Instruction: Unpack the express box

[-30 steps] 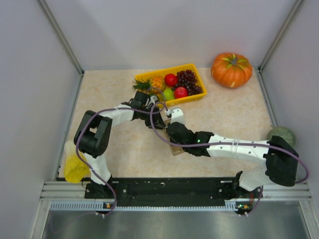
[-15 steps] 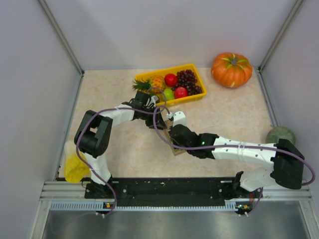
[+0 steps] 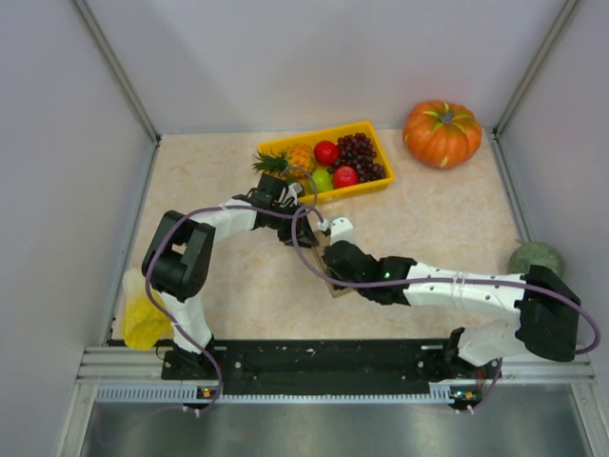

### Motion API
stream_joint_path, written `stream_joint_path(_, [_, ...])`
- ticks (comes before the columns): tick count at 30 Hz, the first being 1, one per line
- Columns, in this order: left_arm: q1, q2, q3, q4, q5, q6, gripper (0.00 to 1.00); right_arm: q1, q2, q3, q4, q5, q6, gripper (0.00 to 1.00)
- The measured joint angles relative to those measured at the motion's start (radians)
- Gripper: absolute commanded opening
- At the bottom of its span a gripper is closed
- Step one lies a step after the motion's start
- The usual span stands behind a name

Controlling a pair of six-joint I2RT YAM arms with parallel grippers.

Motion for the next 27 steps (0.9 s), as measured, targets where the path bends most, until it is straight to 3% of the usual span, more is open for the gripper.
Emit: stream_joint_path(27, [-0.007,0.003,0.002,0.0,0.003,0.0,0.34,0.0,-0.07,0.007,-0.17,-0.048,0.104,0.0])
